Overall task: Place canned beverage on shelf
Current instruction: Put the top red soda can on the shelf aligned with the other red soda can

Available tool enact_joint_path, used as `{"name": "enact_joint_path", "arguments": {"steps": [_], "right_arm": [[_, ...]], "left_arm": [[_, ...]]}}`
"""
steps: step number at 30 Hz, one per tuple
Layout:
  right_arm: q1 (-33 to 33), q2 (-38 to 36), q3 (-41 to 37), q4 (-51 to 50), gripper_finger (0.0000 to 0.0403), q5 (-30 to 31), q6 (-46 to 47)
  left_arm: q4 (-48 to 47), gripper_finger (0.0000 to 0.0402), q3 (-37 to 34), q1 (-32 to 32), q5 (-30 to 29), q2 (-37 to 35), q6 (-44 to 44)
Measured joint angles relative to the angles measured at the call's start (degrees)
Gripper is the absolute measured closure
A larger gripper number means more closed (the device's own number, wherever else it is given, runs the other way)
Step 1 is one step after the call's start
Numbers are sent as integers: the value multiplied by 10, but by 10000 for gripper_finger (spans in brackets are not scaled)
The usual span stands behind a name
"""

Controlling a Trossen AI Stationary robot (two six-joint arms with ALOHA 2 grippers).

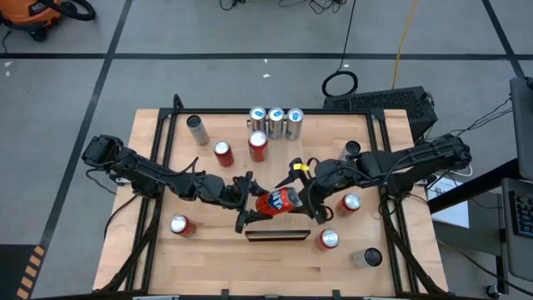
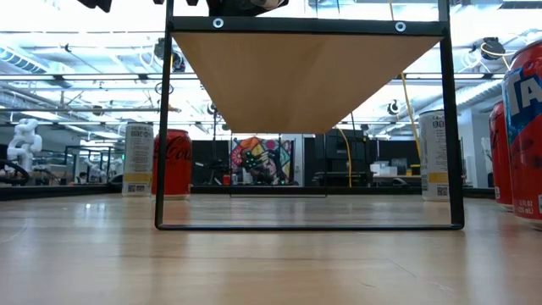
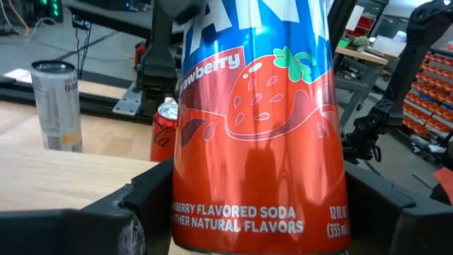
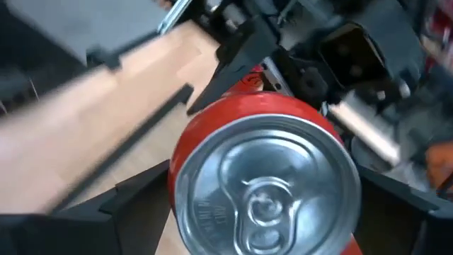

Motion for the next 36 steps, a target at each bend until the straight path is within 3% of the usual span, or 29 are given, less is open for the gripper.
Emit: {"name": "enact_joint_path", "arguments": {"steps": [9, 12, 15, 21, 30, 36], "right_arm": [[-1, -8, 0, 7, 53, -7, 249], [-1, -8, -2, 11, 53, -56, 281], [5, -8, -33, 93, 53, -77, 295], [8, -8, -112, 270, 60, 0, 324], [7, -7, -282, 631, 63, 19, 342], [8, -7, -337, 748, 63, 29, 343]], "left_arm": [[32, 111, 0, -3, -1, -1, 57], [58, 111, 0, -10, -2, -1, 90], [78, 111, 0, -19, -7, -1, 114], [91, 111, 0, -37, -60, -1, 152], [98, 111, 0, -50, -112, -1, 167], [115, 111, 0, -50, -113, -1, 169]]}}
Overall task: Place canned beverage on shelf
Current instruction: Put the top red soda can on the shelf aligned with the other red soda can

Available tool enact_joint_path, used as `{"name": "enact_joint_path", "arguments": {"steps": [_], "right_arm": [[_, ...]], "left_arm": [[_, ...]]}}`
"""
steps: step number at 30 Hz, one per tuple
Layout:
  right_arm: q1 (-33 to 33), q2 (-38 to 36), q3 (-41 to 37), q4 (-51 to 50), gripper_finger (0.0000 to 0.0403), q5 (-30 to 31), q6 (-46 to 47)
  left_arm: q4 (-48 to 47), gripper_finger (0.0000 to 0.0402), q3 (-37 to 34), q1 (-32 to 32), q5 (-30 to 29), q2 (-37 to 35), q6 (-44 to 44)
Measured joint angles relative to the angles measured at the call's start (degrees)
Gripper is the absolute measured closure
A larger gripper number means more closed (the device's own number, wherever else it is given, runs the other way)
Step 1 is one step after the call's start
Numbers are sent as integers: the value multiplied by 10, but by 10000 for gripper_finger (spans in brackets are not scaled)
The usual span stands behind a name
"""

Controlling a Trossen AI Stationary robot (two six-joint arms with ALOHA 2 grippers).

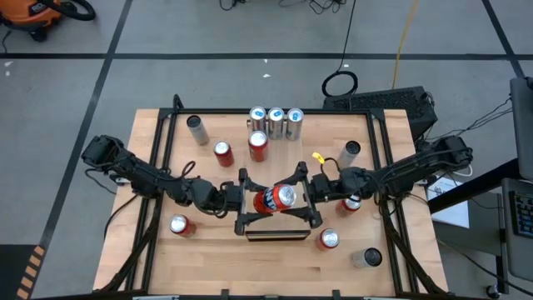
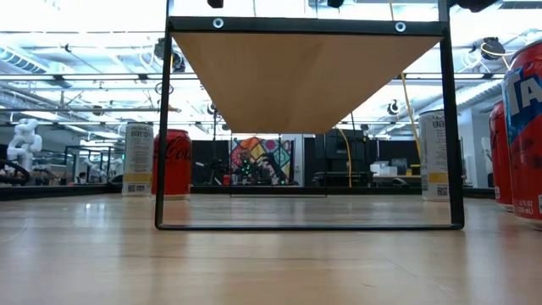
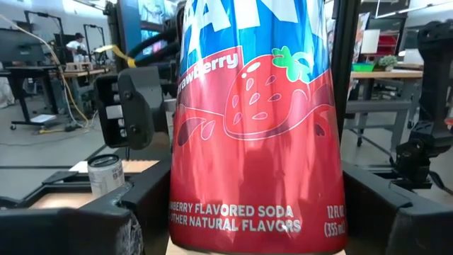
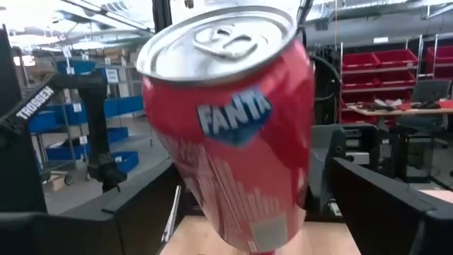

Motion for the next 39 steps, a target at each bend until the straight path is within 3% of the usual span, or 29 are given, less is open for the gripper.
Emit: {"name": "enact_joint_path", "arguments": {"steps": [17, 39], "right_arm": [[0, -1, -2, 86, 64, -45, -45], [0, 13, -2, 146, 64, -14, -77]], "left_arm": [[20, 111, 0, 4, -10, 1, 10], [39, 111, 0, 9, -24, 1, 22]]}}
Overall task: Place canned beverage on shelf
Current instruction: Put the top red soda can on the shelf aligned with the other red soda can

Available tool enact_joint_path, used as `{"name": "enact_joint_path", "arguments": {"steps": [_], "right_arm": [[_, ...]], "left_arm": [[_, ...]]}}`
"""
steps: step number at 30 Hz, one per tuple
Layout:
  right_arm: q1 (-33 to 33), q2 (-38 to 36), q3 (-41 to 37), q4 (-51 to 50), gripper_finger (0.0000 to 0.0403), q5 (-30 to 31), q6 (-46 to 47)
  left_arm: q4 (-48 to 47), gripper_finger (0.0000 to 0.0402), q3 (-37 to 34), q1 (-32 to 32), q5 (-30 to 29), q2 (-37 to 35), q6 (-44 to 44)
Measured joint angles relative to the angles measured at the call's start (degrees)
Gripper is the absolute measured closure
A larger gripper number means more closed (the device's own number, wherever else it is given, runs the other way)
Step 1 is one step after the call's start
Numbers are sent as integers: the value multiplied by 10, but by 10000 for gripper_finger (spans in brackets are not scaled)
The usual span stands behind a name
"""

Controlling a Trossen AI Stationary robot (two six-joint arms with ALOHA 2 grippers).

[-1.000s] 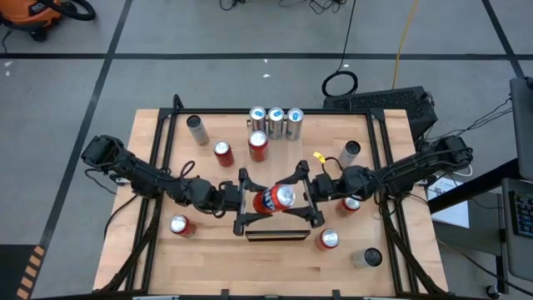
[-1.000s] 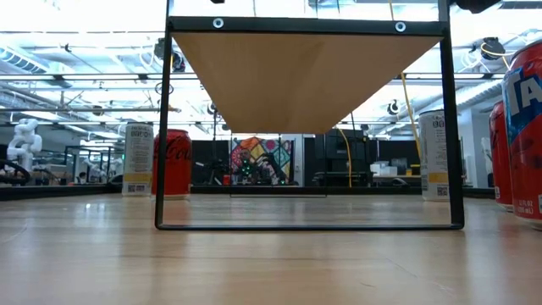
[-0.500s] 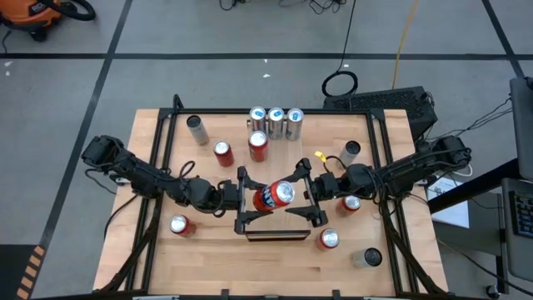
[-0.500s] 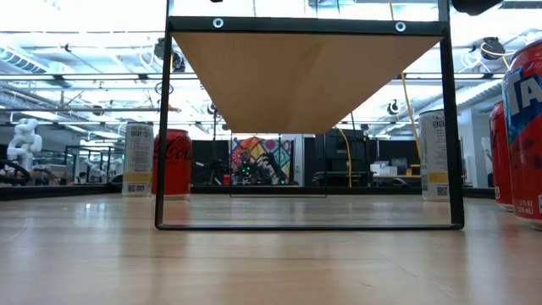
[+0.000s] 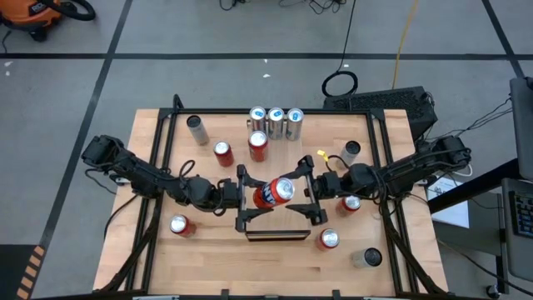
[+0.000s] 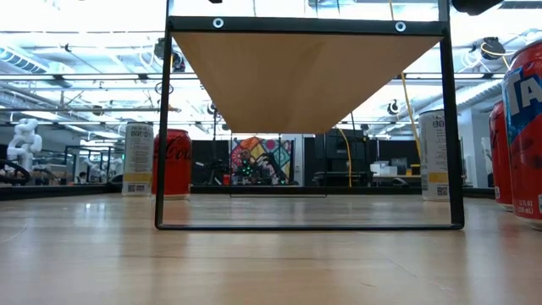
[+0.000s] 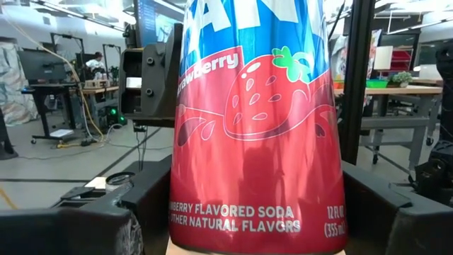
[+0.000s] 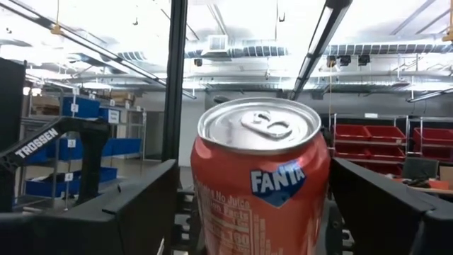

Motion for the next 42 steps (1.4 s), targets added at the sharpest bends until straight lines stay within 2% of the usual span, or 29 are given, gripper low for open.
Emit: {"name": "enact_joint_path", "arguments": {"steps": [3, 8, 10, 19, 42], "right_arm": [[0, 3, 0, 6, 56, -1, -2], [-1, 11, 0, 8, 13, -1, -4], [-4, 17, 1, 12, 7, -2, -3], [-11, 42, 42, 0, 4, -2, -13], [-11, 41, 43, -17, 16, -2, -14]], "left_arm": [[3, 111, 0, 0, 0, 0, 3], [10, 111, 0, 0, 0, 0, 7], [9, 111, 0, 0, 0, 0, 7], [13, 111, 1, 12, 1, 19, 6], [25, 111, 1, 6, -2, 21, 22]]}}
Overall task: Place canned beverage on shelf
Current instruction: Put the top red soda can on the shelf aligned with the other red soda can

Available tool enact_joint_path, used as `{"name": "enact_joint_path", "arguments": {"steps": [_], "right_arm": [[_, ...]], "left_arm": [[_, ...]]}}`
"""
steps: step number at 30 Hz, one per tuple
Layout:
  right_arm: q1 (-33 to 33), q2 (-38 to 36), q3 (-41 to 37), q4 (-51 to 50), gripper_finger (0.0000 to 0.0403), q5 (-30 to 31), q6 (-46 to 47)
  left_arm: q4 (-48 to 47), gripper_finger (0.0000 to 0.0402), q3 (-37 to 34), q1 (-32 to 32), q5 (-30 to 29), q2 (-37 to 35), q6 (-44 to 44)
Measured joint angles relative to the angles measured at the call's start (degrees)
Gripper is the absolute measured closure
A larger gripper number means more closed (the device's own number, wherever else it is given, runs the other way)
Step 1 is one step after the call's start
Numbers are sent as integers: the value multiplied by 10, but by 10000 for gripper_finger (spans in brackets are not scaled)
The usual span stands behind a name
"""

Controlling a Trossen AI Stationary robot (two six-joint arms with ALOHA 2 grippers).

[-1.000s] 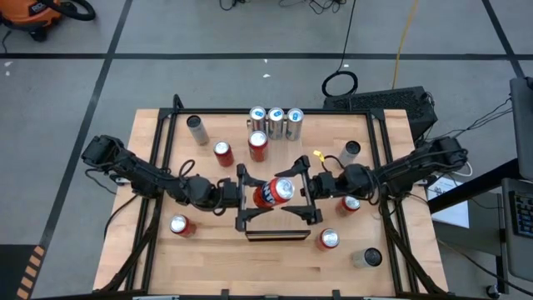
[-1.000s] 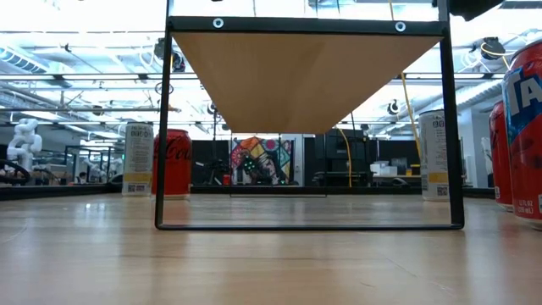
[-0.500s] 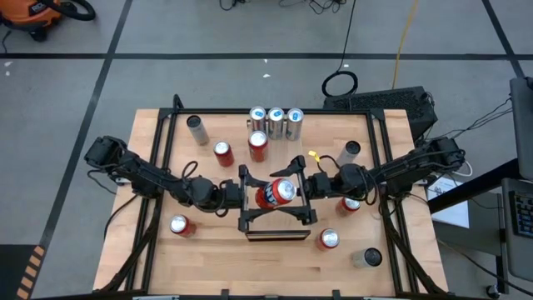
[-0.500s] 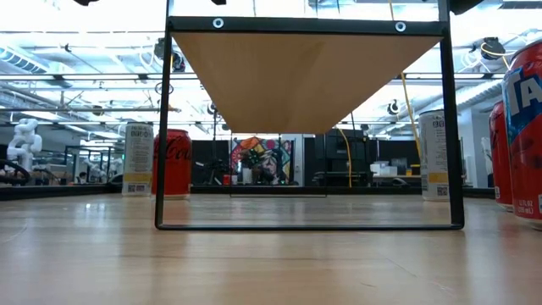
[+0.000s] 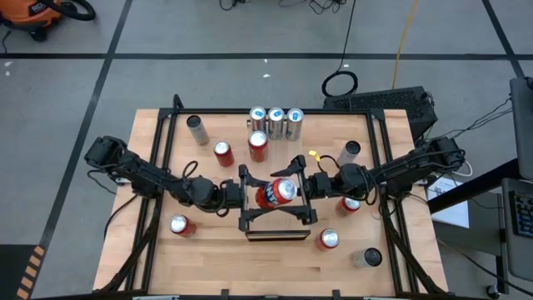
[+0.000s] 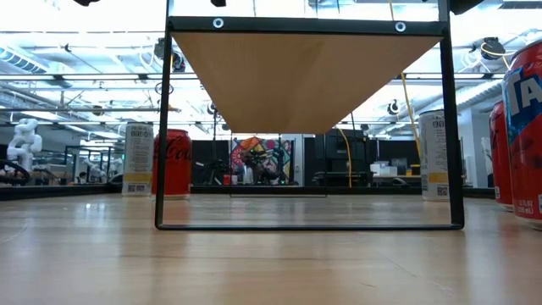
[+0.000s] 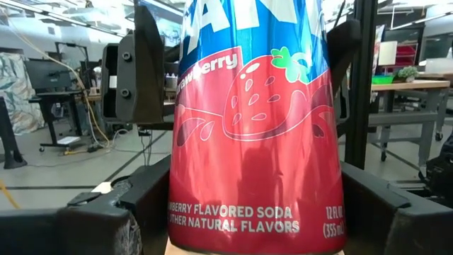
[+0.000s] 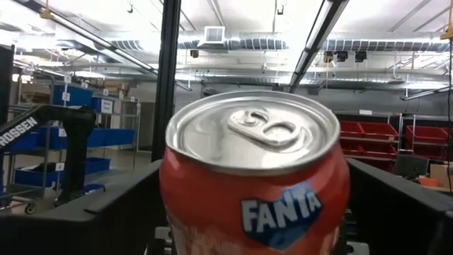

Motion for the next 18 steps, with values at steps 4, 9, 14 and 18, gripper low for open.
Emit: {"name": "enact_joint_path", "arguments": {"steps": [4, 9, 14, 18], "right_arm": [[0, 0, 0, 1, 47, 1, 0], [0, 0, 0, -2, 87, 1, 3], [0, -1, 0, -15, 112, 1, 11], [0, -2, 0, -25, 117, 3, 19]], "left_arm": [[-3, 111, 0, 0, -8, 0, 0], [-8, 111, 0, 0, -9, 0, 0], [-19, 106, 0, 0, -18, 0, -5], [-24, 76, 0, 0, -24, 0, -3]]}}
